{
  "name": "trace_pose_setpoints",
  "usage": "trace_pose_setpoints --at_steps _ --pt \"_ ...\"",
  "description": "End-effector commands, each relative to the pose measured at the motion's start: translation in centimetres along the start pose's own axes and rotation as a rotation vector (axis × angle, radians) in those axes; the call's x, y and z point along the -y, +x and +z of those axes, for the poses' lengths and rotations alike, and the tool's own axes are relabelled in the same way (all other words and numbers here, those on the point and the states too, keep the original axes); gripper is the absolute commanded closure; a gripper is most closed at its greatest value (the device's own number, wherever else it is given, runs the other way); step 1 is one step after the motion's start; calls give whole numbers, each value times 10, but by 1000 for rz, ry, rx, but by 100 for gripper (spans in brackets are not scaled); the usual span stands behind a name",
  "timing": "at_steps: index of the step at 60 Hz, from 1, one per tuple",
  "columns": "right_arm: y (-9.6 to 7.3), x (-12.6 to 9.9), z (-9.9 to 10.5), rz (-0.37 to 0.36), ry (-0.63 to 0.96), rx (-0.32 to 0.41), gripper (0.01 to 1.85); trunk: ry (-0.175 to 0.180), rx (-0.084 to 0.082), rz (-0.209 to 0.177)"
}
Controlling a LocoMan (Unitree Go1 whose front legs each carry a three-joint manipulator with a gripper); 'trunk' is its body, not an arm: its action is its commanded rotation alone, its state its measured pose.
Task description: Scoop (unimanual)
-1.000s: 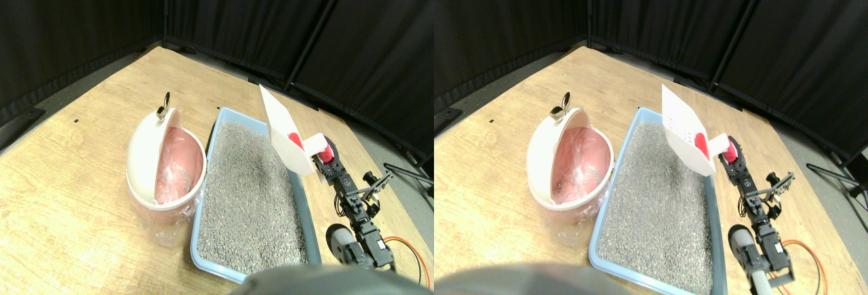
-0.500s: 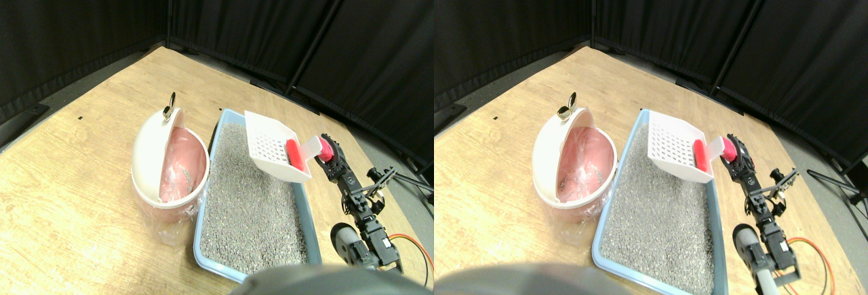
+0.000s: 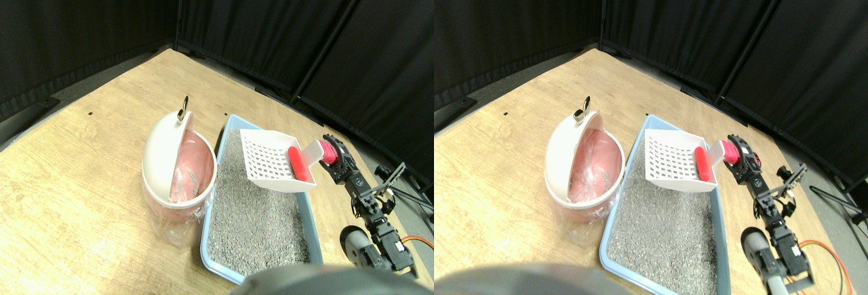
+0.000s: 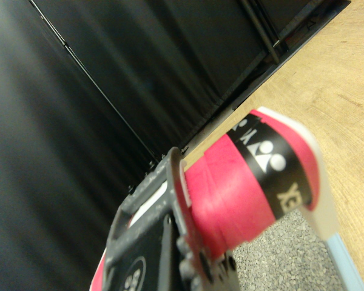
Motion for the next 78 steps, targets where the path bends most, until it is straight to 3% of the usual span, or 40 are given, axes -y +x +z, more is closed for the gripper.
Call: trace_pose_setpoints --at_steps 1,28,57,78 --pt "1 -11 10 54 18 48 181 -1 3 32" --pt "17 -30 3 113 -63 -59 181 -39 4 89" --pt "36 -44 4 174 -172 -124 181 -53 9 112" --pt "44 -57 5 170 -275 -155 181 -62 12 121"
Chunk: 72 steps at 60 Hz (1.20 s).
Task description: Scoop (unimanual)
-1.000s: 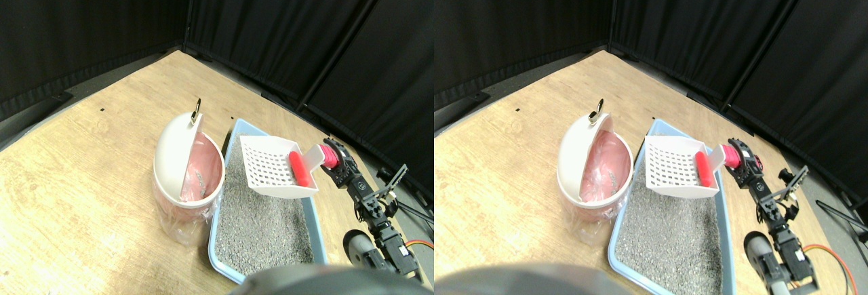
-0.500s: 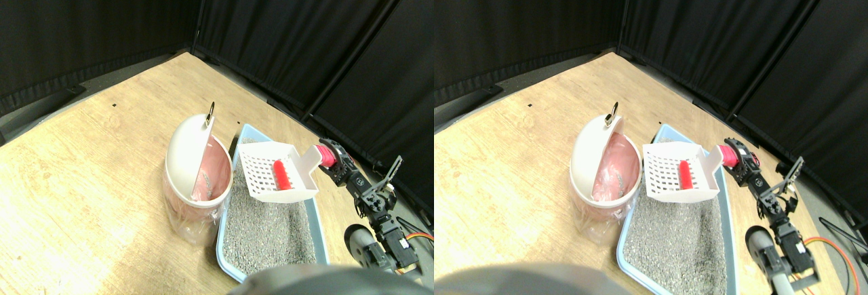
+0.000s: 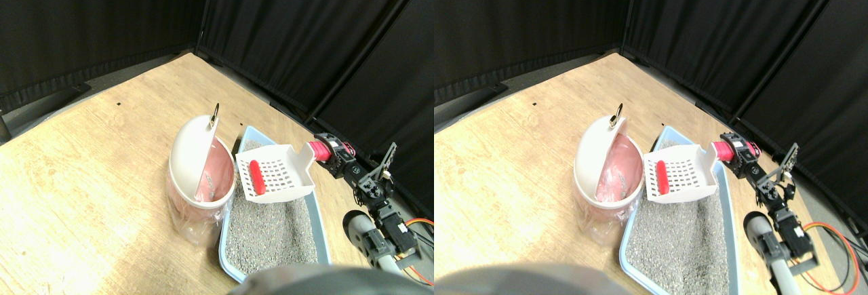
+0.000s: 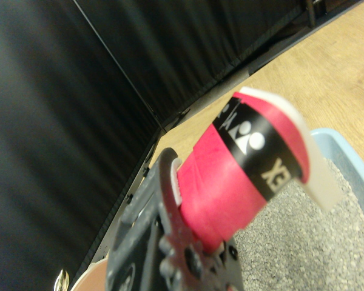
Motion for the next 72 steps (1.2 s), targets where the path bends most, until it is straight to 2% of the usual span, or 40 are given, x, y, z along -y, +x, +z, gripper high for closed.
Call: trace_pose_setpoints --at_steps 1,3,17,22,45,47,48,54,55,57,59,63,72 --pt "1 -7 12 10 -13 46 181 1 -10 24" --pt "1 -9 13 -10 -20 26 181 1 -10 24" --pt "5 -9 16 32 -59 12 181 -3 -9 32" --pt "4 -10 20 13 -101 -5 181 -3 -9 32" --pt "6 -15 26 75 -196 -3 181 -4 -7 25" --pt "6 -15 26 69 -197 -8 173 -4 -7 25" --pt "5 -16 27 62 -198 -15 181 -4 -7 25" --pt "6 -17 28 59 -222 -22 165 -4 -7 25" --pt "6 -17 28 55 -229 -27 162 -3 -4 21" --pt "6 -18 29 51 -249 -33 168 -4 -3 22" --pt "5 -20 30 43 -256 -42 164 -5 -2 21" --pt "6 -21 33 48 -231 -58 181 -6 -1 22" --pt "8 -22 37 35 -221 -75 181 -10 -2 24"
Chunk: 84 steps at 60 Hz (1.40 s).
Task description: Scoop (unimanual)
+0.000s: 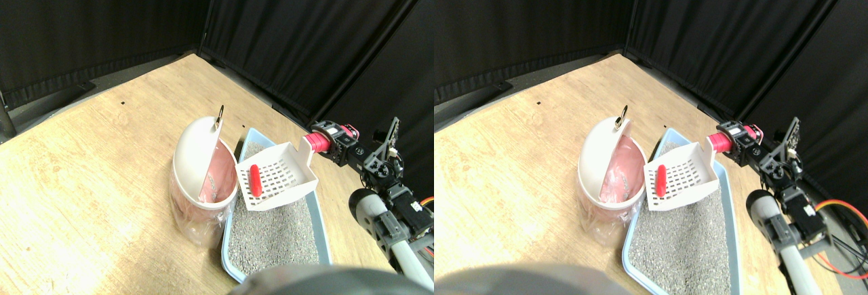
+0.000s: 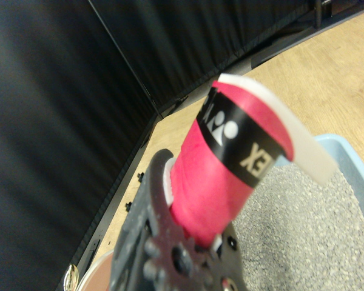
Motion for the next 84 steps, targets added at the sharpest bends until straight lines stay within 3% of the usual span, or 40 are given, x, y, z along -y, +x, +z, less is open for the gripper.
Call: trace_pose_setpoints --at_steps 1,34,48,63,73,84 --pt "1 -2 12 -11 6 28 181 -1 -4 15" --pt "2 -3 23 -1 -5 24 181 0 -2 13" --pt "2 -2 20 -43 -10 6 181 9 -8 3" --pt "0 11 8 -32 117 101 181 34 -13 -27" --pt "-8 28 -4 -74 263 191 181 62 -17 -59" --pt "-18 46 -18 -126 331 231 181 97 -24 -105"
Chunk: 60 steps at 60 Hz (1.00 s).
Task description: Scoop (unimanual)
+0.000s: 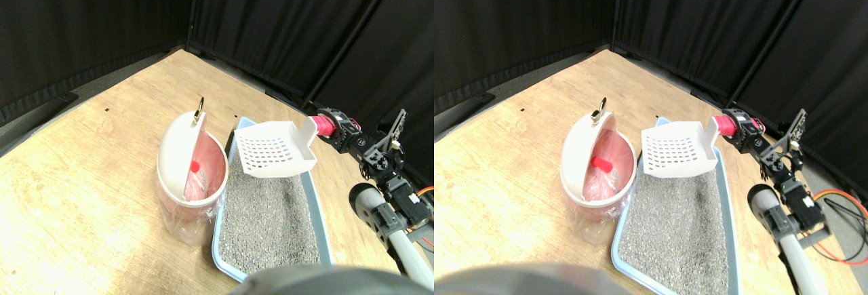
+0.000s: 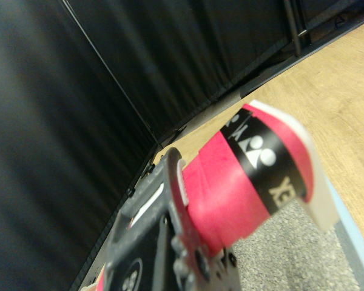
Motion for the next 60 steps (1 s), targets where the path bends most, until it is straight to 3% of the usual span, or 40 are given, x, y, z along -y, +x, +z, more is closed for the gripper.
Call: trace_pose_setpoints --at_steps 1,10,32,42,50,60 --pt "0 3 8 7 11 90 181 6 7 -29" --pt "-14 25 2 -111 92 131 181 35 2 -68" --pt "-44 70 -38 -229 162 246 181 101 -11 -139" --pt "-54 79 -52 -265 185 242 181 124 -15 -160" --pt "-63 85 -65 -351 227 223 181 140 -18 -174" --pt "-69 88 -78 -362 267 198 181 150 -23 -179"
